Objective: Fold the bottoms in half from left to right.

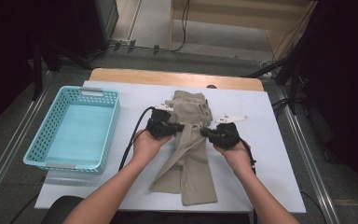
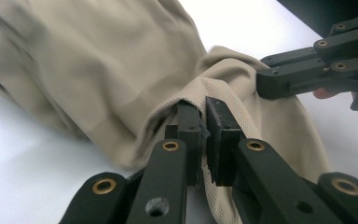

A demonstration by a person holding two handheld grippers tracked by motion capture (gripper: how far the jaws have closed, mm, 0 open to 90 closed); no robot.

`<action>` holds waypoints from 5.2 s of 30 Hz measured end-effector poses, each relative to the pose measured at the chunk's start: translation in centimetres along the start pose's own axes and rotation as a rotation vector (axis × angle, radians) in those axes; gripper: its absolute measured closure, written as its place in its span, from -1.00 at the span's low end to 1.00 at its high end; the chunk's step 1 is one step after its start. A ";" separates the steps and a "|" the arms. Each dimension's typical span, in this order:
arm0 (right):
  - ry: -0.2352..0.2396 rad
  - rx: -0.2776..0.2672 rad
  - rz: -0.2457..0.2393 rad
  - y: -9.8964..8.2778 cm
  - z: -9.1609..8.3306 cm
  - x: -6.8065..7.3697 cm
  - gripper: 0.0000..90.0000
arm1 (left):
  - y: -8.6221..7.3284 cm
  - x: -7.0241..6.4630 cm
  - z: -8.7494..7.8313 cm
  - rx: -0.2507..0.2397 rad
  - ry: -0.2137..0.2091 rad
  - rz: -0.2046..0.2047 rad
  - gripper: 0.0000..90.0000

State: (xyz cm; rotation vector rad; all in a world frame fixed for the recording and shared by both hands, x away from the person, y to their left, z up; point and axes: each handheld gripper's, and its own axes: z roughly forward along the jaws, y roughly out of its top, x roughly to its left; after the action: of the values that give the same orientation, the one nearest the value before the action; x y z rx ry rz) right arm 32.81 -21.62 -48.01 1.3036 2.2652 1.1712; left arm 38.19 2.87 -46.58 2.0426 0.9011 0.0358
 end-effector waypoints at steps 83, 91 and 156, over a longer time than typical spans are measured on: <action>0.043 0.010 -0.040 -6.2 -6.2 4.5 0.57 | -6.1 -8.2 -5.3 0.128 -0.199 0.024 0.98; 0.023 0.006 -0.023 -6.2 -6.7 3.9 0.57 | -5.8 -9.2 -3.7 0.133 -0.264 0.080 0.63; 0.201 0.070 -0.161 -8.0 -3.2 9.3 0.31 | -0.4 2.9 -2.9 0.048 -0.055 -0.059 0.18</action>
State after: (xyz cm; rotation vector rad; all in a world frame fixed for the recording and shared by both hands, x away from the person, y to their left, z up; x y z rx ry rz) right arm 21.05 -17.80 -50.65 1.0445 2.5212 1.2244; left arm 39.13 6.88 -45.91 2.0501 0.9349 -0.0746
